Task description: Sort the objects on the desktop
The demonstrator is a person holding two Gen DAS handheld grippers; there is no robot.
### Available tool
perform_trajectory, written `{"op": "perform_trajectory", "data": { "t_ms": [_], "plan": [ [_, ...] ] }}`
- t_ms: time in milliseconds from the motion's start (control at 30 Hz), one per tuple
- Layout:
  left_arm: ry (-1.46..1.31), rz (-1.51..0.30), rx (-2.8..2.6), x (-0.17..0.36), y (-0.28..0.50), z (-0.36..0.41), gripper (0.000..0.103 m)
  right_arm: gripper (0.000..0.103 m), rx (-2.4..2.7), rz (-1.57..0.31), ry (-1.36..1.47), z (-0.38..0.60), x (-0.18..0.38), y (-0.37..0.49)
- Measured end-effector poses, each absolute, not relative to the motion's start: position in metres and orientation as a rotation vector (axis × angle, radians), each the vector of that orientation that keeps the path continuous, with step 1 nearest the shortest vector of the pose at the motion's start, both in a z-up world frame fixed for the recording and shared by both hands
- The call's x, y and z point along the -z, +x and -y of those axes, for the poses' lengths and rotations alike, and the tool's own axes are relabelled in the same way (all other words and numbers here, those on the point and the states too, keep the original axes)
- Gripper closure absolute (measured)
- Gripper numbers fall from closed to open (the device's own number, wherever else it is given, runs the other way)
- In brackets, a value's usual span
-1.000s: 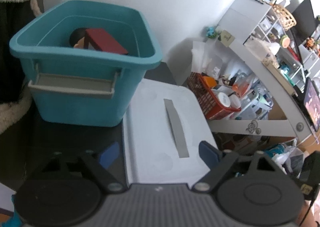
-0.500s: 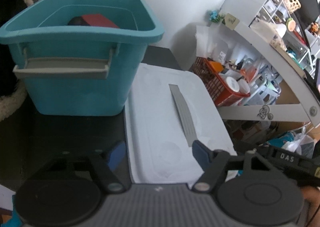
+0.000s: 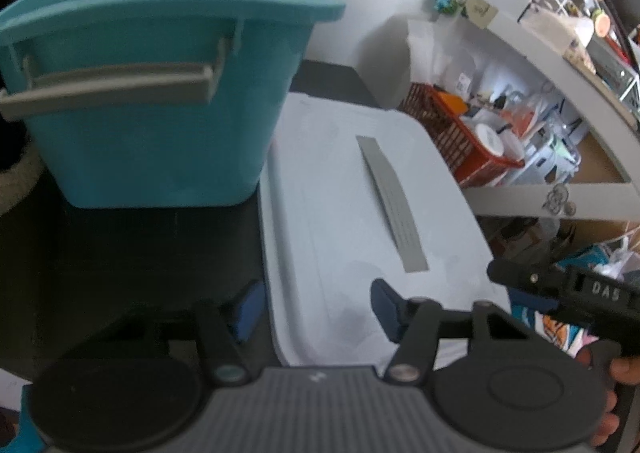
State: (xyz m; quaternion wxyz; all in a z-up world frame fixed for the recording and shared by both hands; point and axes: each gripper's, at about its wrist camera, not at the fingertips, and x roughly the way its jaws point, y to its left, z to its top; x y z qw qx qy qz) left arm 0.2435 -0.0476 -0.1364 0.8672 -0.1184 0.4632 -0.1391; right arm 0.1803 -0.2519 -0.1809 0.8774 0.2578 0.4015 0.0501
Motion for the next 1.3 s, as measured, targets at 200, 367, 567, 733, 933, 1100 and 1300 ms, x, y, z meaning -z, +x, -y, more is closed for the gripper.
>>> {"op": "perform_trajectory", "data": {
  "t_ms": [200, 367, 567, 733, 933, 1100, 1300],
  "plan": [
    [-0.238, -0.986, 0.291, 0.142, 0.245, 0.051, 0.046, 0.029, -0.107, -0.84, 0.557, 0.254, 0.186, 0.184],
    [-0.242, -0.986, 0.287, 0.142, 0.246, 0.051, 0.046, 0.029, -0.111, -0.846, 0.561, 0.254, 0.189, 0.186],
    [-0.254, -0.987, 0.285, 0.144, 0.249, 0.051, 0.046, 0.029, -0.114, -0.859, 0.558, 0.253, 0.193, 0.189],
    [-0.245, -0.986, 0.288, 0.144, 0.249, 0.054, 0.045, 0.042, -0.124, -0.862, 0.516, 0.247, 0.192, 0.191],
    [-0.235, -0.989, 0.303, 0.144, 0.25, 0.055, 0.045, 0.046, -0.108, -0.871, 0.505, 0.249, 0.19, 0.189],
    [-0.227, -0.994, 0.327, 0.143, 0.249, 0.06, 0.045, 0.045, -0.087, -0.888, 0.522, 0.253, 0.189, 0.184],
    [-0.236, -0.995, 0.349, 0.14, 0.249, 0.058, 0.045, 0.038, -0.064, -0.897, 0.562, 0.261, 0.191, 0.183]
  ]
}}
